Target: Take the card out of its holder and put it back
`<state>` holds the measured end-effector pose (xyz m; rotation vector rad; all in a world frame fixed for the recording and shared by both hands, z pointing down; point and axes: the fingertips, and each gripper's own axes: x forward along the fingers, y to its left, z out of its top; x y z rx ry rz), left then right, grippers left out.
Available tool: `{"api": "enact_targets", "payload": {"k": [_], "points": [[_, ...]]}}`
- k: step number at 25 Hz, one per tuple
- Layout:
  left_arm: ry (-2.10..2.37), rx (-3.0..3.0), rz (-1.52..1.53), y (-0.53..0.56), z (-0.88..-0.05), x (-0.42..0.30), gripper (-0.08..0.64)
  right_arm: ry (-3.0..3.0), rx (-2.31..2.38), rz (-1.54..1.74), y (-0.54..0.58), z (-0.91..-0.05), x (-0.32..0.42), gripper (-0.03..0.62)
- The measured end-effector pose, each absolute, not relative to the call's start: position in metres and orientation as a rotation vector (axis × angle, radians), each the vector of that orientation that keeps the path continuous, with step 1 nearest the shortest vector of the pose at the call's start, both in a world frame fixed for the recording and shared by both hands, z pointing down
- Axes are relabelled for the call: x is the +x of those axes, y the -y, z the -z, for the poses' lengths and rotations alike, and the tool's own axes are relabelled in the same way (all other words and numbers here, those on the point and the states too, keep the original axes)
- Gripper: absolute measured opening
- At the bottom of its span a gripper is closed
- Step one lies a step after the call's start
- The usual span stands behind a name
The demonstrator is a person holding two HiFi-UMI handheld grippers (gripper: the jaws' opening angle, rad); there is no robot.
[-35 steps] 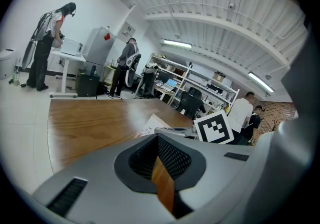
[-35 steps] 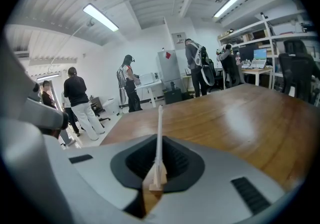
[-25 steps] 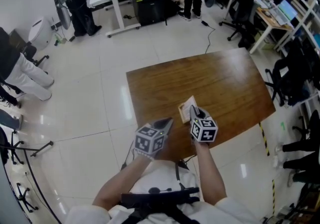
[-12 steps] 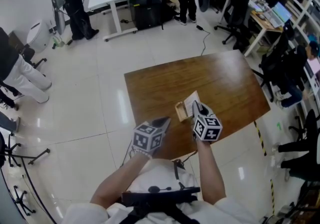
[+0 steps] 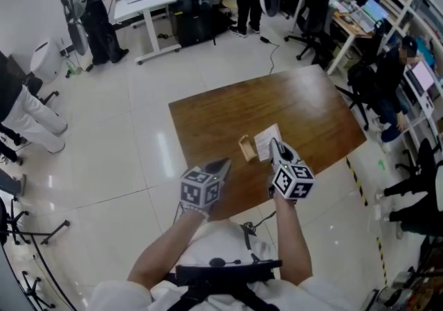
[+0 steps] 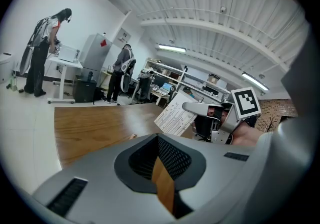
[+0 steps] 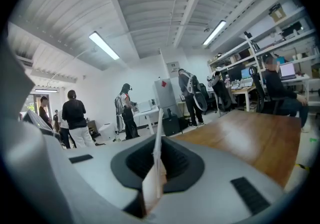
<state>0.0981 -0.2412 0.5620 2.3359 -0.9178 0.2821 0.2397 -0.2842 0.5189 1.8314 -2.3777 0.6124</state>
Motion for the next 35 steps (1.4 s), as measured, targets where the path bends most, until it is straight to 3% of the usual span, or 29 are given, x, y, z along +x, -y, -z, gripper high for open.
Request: {"api": "enact_targets", "payload": {"k": [22, 35], "points": [[0.859, 2.377, -0.256, 0.137, -0.546, 0.046, -0.011, 2.339, 1.992, -0.777, 0.123, -0.503, 0.190, 0.022], [0.831, 2.405, -0.249, 0.121, -0.542, 0.038, -0.011, 2.343, 2.020, -0.780, 0.101, -0.501, 0.182, 0.021]]}}
